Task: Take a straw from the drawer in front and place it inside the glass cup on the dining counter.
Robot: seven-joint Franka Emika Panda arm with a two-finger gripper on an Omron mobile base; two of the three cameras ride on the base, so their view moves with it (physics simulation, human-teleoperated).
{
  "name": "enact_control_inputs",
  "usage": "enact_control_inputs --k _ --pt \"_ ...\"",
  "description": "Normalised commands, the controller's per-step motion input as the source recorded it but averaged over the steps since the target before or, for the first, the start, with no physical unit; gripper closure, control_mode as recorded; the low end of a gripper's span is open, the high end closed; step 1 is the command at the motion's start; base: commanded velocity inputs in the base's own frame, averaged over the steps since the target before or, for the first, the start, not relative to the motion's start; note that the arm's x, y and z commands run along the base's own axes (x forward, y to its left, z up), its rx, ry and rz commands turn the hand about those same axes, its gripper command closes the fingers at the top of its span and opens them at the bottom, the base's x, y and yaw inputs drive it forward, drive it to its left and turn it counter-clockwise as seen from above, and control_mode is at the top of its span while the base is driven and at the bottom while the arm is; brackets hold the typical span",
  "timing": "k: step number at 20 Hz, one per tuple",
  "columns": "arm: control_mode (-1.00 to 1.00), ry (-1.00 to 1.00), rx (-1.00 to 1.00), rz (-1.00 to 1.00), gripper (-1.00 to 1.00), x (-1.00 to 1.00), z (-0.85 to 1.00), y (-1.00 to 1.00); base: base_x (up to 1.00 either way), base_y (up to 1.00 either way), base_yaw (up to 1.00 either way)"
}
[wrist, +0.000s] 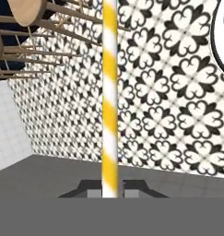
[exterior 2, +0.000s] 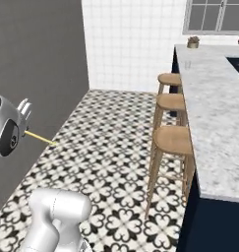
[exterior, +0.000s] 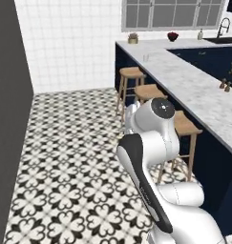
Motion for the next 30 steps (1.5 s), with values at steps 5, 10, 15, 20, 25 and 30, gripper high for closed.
enact_control_inputs --k 5,10,15,20,25,30 --pt "1.00 0.00 0.00 0.00 1.00 0.00 0.00 0.00 0.70 0.95 -0.47" --pt "1.00 0.00 0.00 0.00 1.00 0.00 0.00 0.00 0.77 0.95 -0.46" --pt "1.00 0.00 0.00 0.00 1.00 0.00 0.00 0.00 0.83 0.93 -0.46" --pt "1.00 0.00 0.00 0.00 1.00 0.00 0.00 0.00 0.83 0.94 -0.45" --pt "1.00 0.00 0.00 0.00 1.00 0.00 0.00 0.00 0.82 0.92 -0.47" --pt "1.00 0.00 0.00 0.00 1.00 0.00 0.00 0.00 0.77 0.96 -0.46"
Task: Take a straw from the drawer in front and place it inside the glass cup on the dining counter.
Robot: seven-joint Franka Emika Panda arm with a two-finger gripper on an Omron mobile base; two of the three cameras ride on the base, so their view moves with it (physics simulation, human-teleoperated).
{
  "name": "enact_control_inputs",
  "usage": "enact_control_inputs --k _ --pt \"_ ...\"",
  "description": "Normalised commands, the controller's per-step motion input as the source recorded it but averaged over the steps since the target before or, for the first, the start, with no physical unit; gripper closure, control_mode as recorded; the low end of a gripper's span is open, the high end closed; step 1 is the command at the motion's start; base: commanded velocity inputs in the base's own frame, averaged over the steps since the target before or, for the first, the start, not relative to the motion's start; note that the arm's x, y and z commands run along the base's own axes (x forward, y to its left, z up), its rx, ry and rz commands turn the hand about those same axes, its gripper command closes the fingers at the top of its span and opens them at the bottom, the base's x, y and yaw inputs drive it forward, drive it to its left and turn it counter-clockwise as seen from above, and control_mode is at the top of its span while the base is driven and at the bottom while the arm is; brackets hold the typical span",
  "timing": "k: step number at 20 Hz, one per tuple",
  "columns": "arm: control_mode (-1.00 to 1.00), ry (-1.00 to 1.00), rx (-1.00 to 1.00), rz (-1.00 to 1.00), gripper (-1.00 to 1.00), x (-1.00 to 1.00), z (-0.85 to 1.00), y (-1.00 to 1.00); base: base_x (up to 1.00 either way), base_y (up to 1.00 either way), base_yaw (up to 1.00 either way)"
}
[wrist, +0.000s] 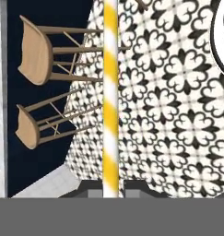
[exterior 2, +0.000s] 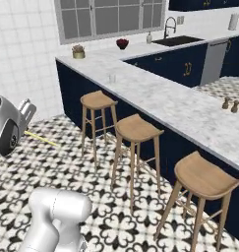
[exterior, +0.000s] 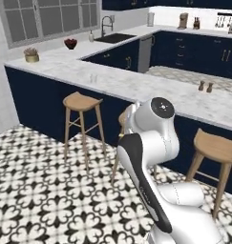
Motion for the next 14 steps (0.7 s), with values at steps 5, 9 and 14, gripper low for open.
enact_control_inputs --k 5,9,14 --pt "1.00 0.00 0.00 0.00 1.00 0.00 0.00 0.00 0.73 0.99 -0.44" --pt "1.00 0.00 0.00 0.00 1.00 0.00 0.00 0.00 0.69 1.00 -0.42" --pt "1.00 0.00 0.00 0.00 1.00 0.00 0.00 0.00 0.70 1.00 -0.41"
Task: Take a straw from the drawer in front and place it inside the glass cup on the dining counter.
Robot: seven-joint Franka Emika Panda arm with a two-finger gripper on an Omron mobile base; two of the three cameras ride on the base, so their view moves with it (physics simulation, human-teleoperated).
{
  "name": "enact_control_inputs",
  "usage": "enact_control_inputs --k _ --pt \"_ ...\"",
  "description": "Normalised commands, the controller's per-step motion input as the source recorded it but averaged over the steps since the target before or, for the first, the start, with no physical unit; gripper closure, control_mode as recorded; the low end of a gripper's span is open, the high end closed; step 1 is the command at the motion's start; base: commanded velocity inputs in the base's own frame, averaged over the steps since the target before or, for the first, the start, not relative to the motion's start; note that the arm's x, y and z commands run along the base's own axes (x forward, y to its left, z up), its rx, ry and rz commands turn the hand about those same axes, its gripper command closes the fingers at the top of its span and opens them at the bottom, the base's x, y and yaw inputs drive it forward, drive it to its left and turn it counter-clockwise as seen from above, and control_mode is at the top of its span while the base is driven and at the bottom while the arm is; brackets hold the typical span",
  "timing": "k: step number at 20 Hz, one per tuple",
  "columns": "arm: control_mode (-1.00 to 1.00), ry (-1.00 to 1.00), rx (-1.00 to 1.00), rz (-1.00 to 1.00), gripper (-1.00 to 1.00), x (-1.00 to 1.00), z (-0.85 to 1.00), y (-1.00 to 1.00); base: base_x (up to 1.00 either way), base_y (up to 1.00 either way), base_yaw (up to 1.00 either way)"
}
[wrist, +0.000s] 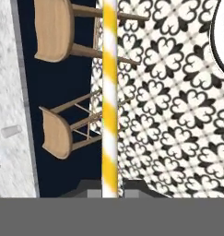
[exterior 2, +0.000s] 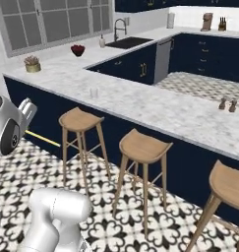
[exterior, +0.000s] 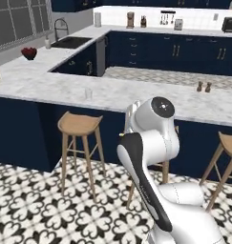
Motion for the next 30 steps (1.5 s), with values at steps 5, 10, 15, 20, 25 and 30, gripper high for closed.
enact_control_inputs --k 5,10,15,20,25,30 --pt "1.00 0.00 0.00 0.00 1.00 0.00 0.00 0.00 0.73 1.00 -0.40" --pt "1.00 0.00 0.00 0.00 1.00 0.00 0.00 0.00 0.80 0.93 -0.38" --pt "1.00 0.00 0.00 0.00 1.00 0.00 0.00 0.00 0.79 0.71 -0.35" --pt "1.00 0.00 0.00 0.00 1.00 0.00 0.00 0.00 0.72 0.38 -0.31" --pt "1.00 0.00 0.00 0.00 1.00 0.00 0.00 0.00 0.52 0.27 -0.26" --pt "1.00 0.00 0.00 0.00 1.00 0.00 0.00 0.00 0.39 0.36 -0.15"
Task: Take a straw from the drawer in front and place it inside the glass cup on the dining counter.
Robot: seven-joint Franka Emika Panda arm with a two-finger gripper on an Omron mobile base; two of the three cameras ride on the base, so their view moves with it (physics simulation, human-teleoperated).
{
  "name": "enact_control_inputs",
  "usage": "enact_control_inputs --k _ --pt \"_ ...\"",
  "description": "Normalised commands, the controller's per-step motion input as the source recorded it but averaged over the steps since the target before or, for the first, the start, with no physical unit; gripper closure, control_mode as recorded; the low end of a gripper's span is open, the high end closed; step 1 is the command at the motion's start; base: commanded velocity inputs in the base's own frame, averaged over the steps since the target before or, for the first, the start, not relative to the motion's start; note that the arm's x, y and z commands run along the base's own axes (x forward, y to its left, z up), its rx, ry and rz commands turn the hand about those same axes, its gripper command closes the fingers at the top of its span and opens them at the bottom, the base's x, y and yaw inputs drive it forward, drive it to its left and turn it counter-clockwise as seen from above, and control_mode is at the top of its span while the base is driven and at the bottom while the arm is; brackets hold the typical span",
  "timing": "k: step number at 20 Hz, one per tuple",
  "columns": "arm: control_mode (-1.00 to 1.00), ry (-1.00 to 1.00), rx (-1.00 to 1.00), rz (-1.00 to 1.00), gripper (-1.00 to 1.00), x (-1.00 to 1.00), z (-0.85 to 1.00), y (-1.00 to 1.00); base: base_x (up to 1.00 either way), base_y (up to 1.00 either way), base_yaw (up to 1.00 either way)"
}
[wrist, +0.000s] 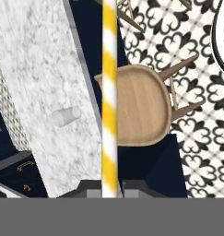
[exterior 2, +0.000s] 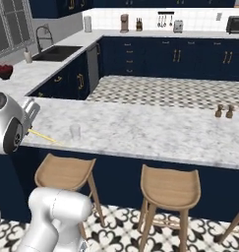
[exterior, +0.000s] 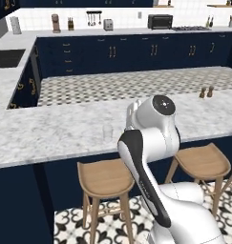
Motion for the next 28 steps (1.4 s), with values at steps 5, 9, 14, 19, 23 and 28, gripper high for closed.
enact_control_inputs --k 5,9,14,19,23,28 --pt "1.00 0.00 0.00 0.00 1.00 0.00 0.00 0.00 0.63 0.27 -0.06" --pt "1.00 0.00 0.00 0.00 1.00 0.00 0.00 0.00 0.55 0.00 0.00" --pt "1.00 0.00 0.00 0.00 1.00 0.00 0.00 0.00 0.47 0.02 0.00" --pt "-1.00 0.00 0.05 0.00 1.00 0.08 0.26 0.24 0.07 0.03 0.00" --pt "-1.00 0.00 0.11 0.00 1.00 0.05 0.45 0.33 0.00 0.00 0.00" --pt "-1.00 0.02 0.15 0.00 1.00 0.40 0.19 0.21 0.00 0.00 0.00"
